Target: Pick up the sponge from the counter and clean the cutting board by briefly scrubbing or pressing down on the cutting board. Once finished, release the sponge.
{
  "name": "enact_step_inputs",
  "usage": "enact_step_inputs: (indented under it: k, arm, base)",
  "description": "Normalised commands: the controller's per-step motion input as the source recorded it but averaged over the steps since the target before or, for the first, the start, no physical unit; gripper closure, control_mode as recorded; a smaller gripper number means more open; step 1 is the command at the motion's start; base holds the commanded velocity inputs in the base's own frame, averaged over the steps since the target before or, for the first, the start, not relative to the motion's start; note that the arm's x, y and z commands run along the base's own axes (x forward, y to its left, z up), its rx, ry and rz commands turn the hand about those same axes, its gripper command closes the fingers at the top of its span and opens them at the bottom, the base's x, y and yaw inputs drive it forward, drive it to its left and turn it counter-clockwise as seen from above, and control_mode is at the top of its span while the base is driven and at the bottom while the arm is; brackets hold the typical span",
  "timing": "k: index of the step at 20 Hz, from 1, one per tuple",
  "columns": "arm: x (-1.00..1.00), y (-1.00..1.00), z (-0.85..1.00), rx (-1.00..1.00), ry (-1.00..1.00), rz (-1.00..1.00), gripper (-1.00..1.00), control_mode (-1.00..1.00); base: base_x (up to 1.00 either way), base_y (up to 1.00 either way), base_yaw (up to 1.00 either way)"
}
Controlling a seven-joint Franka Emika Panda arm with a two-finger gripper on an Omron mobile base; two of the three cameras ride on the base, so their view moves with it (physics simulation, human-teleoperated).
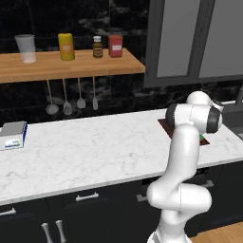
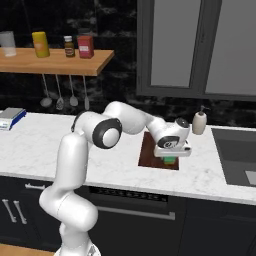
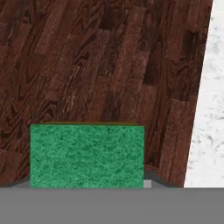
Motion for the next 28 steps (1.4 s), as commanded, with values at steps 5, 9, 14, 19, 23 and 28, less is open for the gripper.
enact_step_inputs:
  k: [5,9,14,19,23,28]
  arm:
    - [0.47,0.03,-0.26,0.0,-0.21,-0.02,1.0,-1.0]
    - [0.7,0.0,-0.04,-0.01,-0.15,0.0,1.0,-1.0]
    - [0.82,0.0,0.0,-0.03,-0.02,0.0,1.0,-1.0]
    - [0.84,0.0,-0.02,-0.05,0.0,0.0,1.0,-1.0]
    - [0.78,0.03,-0.03,-0.03,0.0,0.0,1.0,-1.0]
    - [0.34,0.15,-0.21,0.0,0.0,0.0,1.0,-1.0]
  base:
    - [0.0,0.0,0.0]
    - [0.0,0.0,0.0]
    - [0.0,0.0,0.0]
    - [0.0,0.0,0.0]
    - [0.0,0.0,0.0]
    - [0.0,0.0,0.0]
